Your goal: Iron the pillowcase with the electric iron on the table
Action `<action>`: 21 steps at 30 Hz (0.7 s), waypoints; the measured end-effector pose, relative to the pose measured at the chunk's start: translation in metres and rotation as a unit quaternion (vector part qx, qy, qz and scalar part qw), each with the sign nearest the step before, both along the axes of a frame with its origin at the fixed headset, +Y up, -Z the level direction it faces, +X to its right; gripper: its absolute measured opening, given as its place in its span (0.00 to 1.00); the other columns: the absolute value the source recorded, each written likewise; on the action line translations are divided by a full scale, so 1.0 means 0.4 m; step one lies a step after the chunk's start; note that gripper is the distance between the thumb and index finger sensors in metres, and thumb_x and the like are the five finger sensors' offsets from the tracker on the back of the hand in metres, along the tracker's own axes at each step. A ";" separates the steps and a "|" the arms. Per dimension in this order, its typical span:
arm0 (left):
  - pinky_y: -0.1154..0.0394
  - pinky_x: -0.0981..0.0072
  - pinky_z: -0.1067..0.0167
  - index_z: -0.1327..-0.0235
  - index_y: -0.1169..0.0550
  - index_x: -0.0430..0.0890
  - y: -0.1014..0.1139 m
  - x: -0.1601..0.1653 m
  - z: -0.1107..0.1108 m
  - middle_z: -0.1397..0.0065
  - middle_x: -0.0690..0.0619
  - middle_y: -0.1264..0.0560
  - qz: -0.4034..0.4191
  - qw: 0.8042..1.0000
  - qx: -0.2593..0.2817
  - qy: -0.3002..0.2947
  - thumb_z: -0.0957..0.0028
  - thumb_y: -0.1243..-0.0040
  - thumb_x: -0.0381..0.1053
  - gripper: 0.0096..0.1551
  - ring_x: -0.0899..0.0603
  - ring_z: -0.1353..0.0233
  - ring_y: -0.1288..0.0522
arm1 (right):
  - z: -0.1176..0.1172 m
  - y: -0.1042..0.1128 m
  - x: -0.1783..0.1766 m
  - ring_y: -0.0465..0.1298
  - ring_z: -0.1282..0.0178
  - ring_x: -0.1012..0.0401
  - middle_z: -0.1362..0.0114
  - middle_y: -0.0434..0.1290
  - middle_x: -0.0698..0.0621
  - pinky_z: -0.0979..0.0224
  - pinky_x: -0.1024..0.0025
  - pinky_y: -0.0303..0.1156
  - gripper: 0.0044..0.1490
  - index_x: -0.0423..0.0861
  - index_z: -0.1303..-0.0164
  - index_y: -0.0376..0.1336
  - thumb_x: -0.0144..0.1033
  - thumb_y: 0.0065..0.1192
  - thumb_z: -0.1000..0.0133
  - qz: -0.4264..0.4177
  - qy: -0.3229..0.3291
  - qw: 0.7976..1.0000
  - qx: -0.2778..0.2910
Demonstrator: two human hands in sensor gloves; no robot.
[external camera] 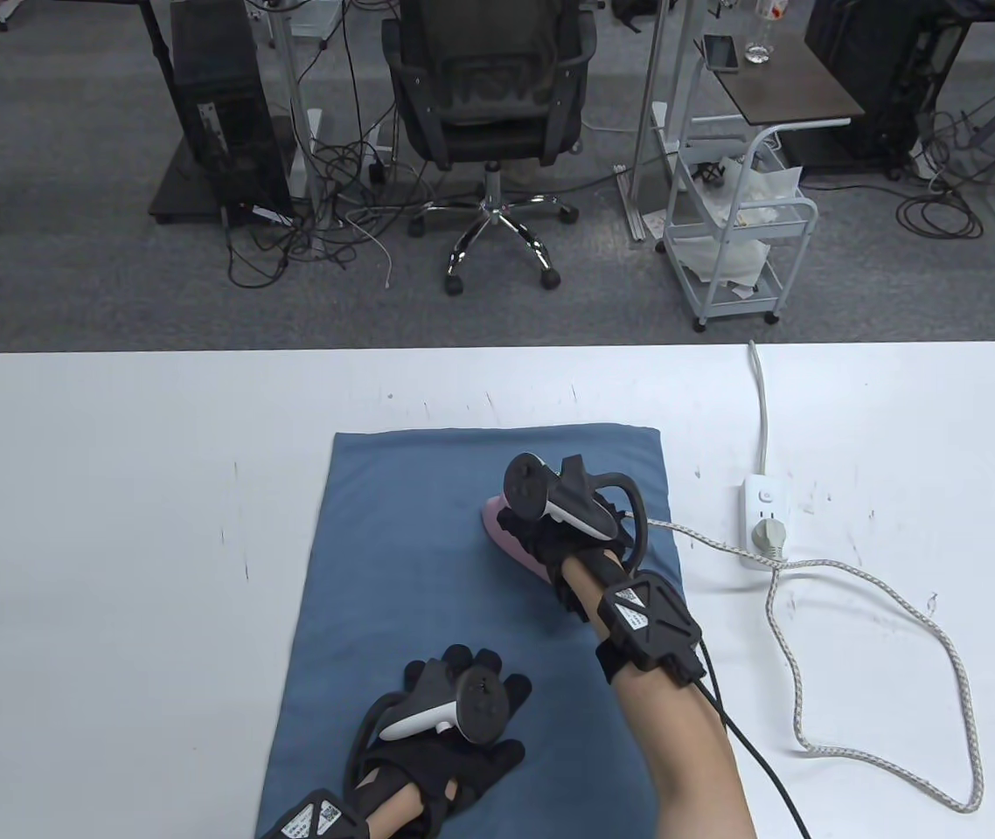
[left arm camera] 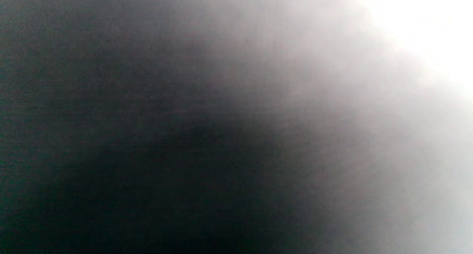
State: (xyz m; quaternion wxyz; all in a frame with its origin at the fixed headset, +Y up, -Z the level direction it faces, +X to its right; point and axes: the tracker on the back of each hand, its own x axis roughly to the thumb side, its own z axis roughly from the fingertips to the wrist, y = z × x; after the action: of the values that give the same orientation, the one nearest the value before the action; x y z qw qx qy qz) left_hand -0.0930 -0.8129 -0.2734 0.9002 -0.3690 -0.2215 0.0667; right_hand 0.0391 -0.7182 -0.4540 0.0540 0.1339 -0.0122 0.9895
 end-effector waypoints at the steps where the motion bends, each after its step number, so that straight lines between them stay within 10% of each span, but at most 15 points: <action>1: 0.85 0.31 0.38 0.33 0.76 0.68 0.000 0.000 0.000 0.28 0.57 0.88 0.000 1.000 0.000 0.000 0.48 0.72 0.71 0.44 0.40 0.28 0.91 | 0.025 0.009 -0.007 0.81 0.72 0.67 0.60 0.80 0.58 0.54 0.64 0.85 0.39 0.43 0.36 0.65 0.57 0.61 0.49 -0.001 0.026 1.000 0.015; 12: 0.85 0.31 0.38 0.33 0.77 0.67 -0.001 0.000 -0.001 0.28 0.57 0.88 -0.001 1.000 0.000 -0.001 0.48 0.72 0.71 0.44 0.40 0.28 0.91 | 0.162 -0.016 -0.045 0.81 0.71 0.67 0.59 0.80 0.58 0.52 0.64 0.84 0.40 0.43 0.34 0.64 0.57 0.61 0.49 0.047 0.151 0.987 -0.004; 21: 0.85 0.31 0.38 0.33 0.76 0.67 -0.001 0.001 0.000 0.28 0.57 0.88 0.000 1.000 -0.001 -0.001 0.48 0.72 0.71 0.44 0.40 0.28 0.91 | -0.036 -0.023 -0.107 0.80 0.71 0.68 0.60 0.79 0.59 0.53 0.65 0.84 0.40 0.43 0.33 0.63 0.58 0.59 0.48 0.043 0.019 0.999 0.004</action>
State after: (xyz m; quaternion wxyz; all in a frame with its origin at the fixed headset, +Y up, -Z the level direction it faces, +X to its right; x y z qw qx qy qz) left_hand -0.0928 -0.8134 -0.2734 0.8998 -0.3696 -0.2221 0.0662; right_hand -0.0037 -0.7274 -0.4685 0.0107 0.1532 -0.0090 0.9881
